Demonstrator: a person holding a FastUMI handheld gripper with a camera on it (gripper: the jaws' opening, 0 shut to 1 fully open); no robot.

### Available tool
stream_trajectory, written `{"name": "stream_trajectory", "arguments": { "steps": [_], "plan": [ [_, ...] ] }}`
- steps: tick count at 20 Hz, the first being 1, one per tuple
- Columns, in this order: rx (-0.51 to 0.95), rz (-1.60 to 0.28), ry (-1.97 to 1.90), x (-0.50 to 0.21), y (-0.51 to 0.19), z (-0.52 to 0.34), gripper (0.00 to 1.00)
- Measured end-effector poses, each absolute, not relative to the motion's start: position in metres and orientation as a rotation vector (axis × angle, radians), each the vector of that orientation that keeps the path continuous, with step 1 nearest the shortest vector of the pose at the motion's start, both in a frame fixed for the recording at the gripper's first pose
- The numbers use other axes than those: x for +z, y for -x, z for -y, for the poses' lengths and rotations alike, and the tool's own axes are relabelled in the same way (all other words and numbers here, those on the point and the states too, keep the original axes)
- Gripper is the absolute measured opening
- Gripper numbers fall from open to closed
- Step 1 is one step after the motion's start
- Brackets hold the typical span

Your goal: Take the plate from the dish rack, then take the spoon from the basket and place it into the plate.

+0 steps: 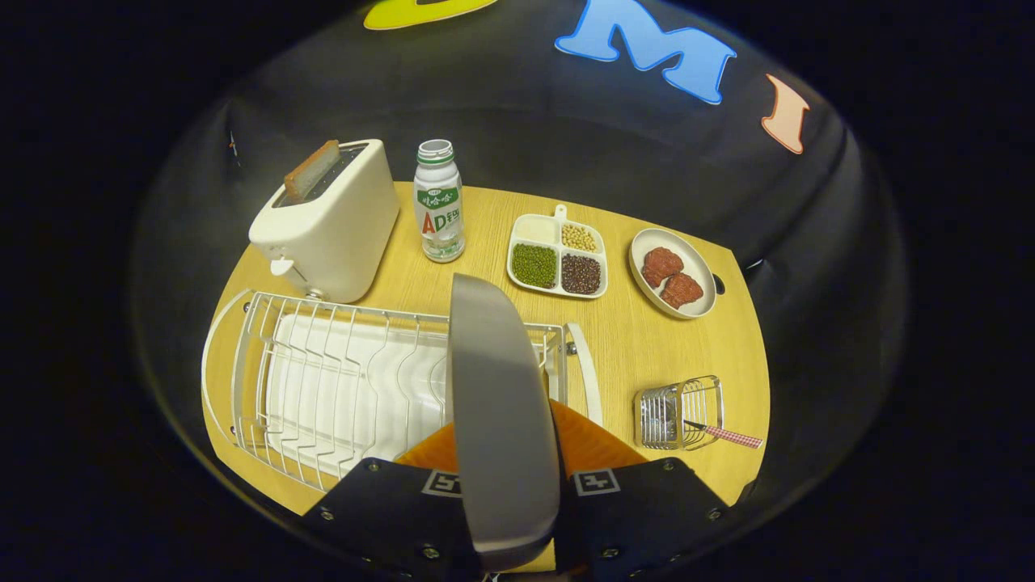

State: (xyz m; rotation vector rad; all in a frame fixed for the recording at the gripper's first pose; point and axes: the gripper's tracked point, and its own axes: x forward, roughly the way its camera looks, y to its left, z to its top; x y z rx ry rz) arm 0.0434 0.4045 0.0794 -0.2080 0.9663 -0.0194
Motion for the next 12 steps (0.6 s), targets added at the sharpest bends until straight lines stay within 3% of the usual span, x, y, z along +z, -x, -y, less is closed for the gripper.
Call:
{"name": "stream_trajectory", "arguments": {
  "steps": [12],
  "plan": [
    [-0.004, -0.892, 0.12, 0.152, 0.022, -0.308, 0.35]
  ]
}}
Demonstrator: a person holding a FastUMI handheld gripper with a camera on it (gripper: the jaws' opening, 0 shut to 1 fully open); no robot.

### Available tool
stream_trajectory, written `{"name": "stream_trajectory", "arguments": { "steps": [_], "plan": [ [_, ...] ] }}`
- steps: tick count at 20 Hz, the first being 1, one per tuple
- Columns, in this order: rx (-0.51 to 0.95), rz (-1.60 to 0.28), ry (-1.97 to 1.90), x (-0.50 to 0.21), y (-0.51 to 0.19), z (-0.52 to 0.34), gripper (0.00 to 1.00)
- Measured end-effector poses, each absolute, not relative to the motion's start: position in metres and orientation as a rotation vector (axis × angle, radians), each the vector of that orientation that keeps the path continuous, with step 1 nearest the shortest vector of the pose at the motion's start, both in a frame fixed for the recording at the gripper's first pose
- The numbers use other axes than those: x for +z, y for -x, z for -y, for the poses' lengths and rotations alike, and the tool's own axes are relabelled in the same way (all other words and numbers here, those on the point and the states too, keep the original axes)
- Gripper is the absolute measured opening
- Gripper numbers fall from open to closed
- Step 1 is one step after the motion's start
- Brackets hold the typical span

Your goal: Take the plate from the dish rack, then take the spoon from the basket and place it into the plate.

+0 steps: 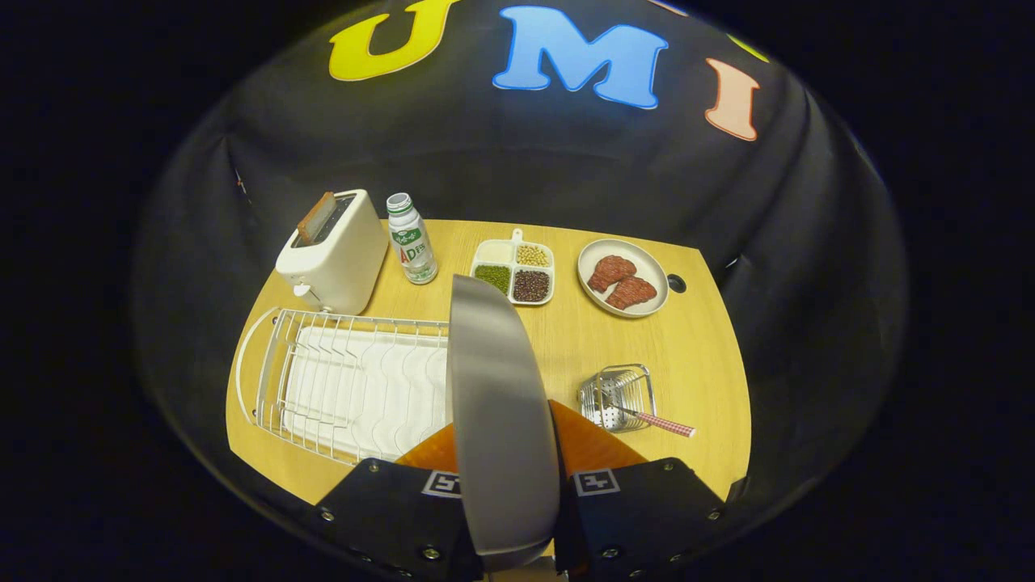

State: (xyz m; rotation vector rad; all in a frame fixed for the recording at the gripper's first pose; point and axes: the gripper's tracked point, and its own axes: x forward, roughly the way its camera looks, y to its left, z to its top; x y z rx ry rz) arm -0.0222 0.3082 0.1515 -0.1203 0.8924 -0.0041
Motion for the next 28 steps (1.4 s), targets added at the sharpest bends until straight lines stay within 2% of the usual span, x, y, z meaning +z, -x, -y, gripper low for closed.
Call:
{"name": "stream_trajectory", "arguments": {
  "steps": [7, 15, 28],
  "plan": [
    [-0.028, -0.878, 0.068, 0.164, 0.062, -0.242, 0.35],
    [0.067, -0.848, -0.012, 0.153, 0.093, -0.216, 0.34],
    [0.21, -0.921, -0.122, 0.056, 0.146, -0.194, 0.34]
  ]
}}
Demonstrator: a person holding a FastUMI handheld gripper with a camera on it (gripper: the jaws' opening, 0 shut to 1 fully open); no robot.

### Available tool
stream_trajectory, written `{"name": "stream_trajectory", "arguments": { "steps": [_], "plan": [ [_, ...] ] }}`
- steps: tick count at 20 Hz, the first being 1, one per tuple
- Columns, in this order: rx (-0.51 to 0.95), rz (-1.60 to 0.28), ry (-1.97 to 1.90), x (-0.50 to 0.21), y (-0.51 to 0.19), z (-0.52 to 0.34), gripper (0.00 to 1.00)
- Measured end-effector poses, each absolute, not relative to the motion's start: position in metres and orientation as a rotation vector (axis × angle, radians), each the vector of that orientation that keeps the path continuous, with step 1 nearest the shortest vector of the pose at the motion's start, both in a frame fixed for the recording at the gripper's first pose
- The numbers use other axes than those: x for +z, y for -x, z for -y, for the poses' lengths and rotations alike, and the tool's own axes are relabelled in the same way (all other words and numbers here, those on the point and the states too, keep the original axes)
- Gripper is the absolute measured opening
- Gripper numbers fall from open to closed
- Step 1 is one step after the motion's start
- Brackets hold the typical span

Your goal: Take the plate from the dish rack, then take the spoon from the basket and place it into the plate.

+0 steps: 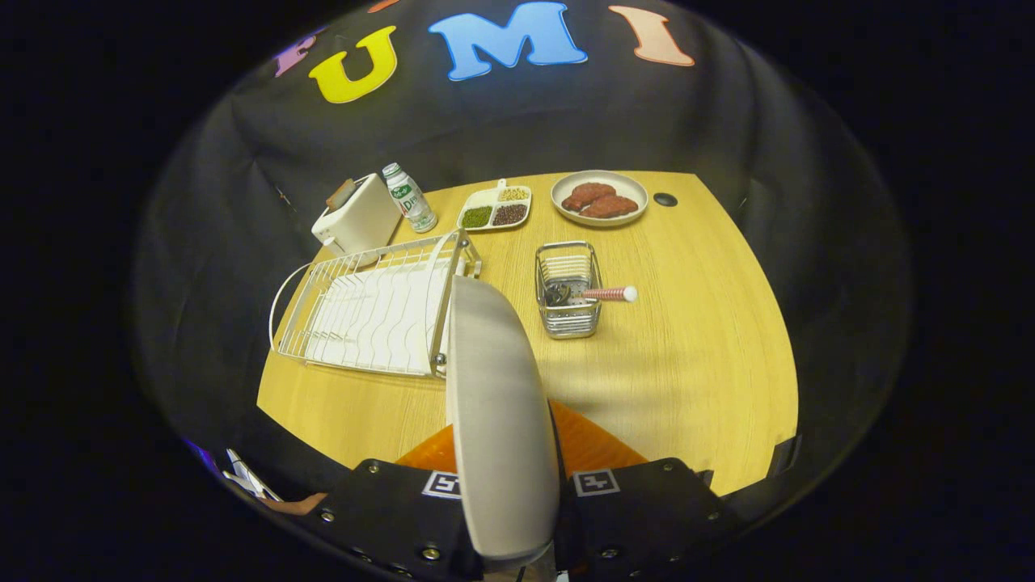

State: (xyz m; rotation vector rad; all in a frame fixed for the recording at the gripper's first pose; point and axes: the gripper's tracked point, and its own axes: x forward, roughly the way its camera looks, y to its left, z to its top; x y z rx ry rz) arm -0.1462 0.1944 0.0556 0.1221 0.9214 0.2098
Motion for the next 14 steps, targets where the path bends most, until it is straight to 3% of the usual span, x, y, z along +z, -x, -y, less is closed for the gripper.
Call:
{"name": "stream_trajectory", "arguments": {
  "steps": [14],
  "plan": [
    [0.235, -0.94, -0.308, -0.01, 0.154, -0.174, 0.33]
  ]
}}
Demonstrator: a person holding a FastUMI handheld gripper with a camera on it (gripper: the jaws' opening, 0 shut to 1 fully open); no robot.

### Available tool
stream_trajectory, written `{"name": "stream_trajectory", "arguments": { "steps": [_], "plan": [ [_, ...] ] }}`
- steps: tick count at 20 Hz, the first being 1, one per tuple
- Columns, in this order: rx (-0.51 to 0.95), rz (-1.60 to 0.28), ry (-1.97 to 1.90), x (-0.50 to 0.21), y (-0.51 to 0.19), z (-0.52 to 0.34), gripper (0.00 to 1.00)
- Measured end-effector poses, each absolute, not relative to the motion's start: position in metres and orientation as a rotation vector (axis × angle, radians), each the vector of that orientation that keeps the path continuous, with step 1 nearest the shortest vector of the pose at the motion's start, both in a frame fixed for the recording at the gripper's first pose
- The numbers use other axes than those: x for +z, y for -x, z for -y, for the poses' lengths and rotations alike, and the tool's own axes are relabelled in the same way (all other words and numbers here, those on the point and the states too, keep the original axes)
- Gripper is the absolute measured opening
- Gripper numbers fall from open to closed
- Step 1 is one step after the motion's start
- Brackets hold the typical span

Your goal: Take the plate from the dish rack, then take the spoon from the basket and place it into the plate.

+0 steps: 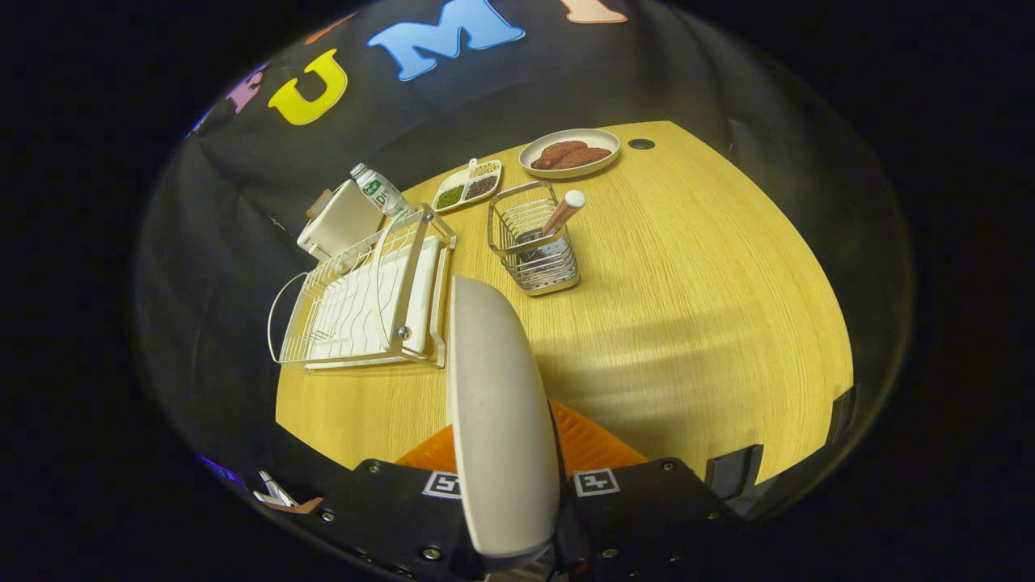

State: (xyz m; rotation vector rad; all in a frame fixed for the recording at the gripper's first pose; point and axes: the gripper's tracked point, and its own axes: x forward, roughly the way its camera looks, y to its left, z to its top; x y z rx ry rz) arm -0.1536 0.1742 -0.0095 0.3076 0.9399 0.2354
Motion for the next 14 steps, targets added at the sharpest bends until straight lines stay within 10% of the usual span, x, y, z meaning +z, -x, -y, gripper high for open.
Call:
{"name": "stream_trajectory", "arguments": {
  "steps": [14],
  "plan": [
    [0.352, -0.929, -0.501, -0.064, 0.148, -0.188, 0.33]
  ]
}}
